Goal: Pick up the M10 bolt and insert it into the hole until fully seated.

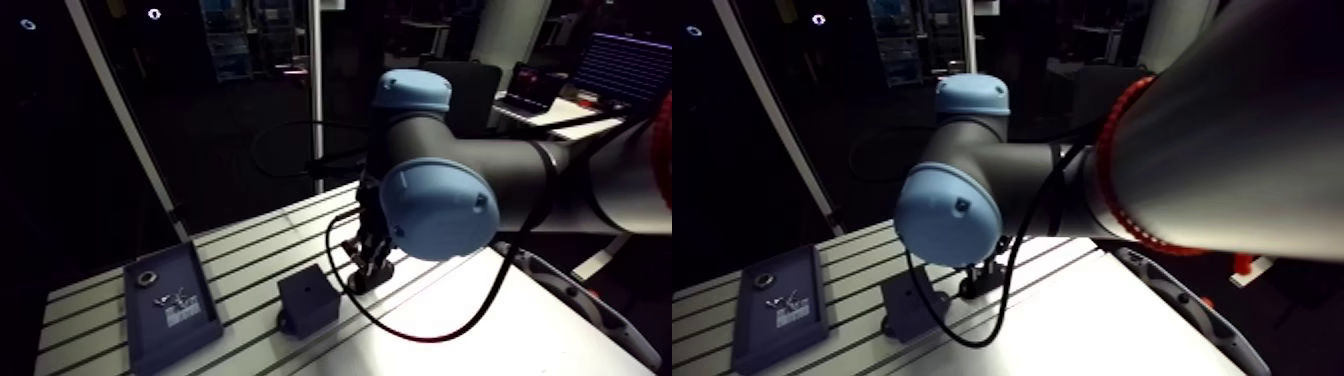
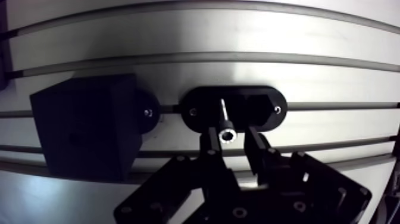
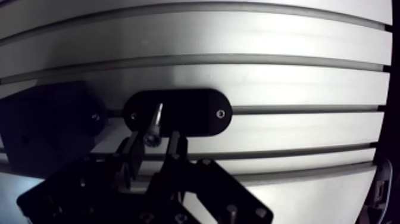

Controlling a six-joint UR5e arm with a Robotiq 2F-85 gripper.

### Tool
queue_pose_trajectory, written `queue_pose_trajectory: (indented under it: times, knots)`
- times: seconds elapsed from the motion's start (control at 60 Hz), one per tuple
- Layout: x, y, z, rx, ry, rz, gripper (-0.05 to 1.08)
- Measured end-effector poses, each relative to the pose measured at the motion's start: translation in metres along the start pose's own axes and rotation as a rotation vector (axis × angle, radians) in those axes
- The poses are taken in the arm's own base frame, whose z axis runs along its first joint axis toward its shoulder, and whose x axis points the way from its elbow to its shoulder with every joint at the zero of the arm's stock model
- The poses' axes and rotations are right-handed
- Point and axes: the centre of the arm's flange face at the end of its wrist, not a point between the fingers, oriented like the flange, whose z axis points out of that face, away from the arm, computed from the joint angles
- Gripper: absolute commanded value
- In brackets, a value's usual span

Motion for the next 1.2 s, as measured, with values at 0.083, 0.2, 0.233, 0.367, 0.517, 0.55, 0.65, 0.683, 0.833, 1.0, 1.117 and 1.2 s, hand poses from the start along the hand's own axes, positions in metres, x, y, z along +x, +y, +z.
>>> queue_pose_trajectory:
  times: [0.083,0.2,0.233,0.367,0.517,0.55,0.65,0.683,0.833,1.0,1.117,1.2]
  knots:
    - [-0.0001,-0.0001,0.0003,0.0,-0.001,0.0,0.66]
    - [-0.0004,-0.0002,0.0009,0.001,-0.002,0.0,0.67]
    - [-0.0005,-0.0003,0.0011,0.001,-0.002,0.0,0.67]
    - [-0.0007,-0.0004,0.0015,0.002,-0.003,0.0,0.68]
    - [-0.0006,-0.0004,0.0017,0.002,-0.003,0.0,0.69]
    - [-0.0006,-0.0003,0.0018,0.002,-0.003,0.0,0.69]
    - [-0.0005,-0.0003,0.0019,0.002,-0.003,0.001,0.7]
    - [-0.0005,-0.0003,0.002,0.002,-0.003,0.0,0.7]
    - [-0.0004,-0.0002,0.0023,0.002,-0.004,0.0,0.72]
    - [-0.0004,-0.0002,0.0024,0.002,-0.004,0.001,0.76]
    - [-0.0005,-0.0003,0.0023,0.002,-0.003,0.001,0.83]
    - [-0.0005,-0.0003,0.0017,0.001,-0.002,0.002,0.85]
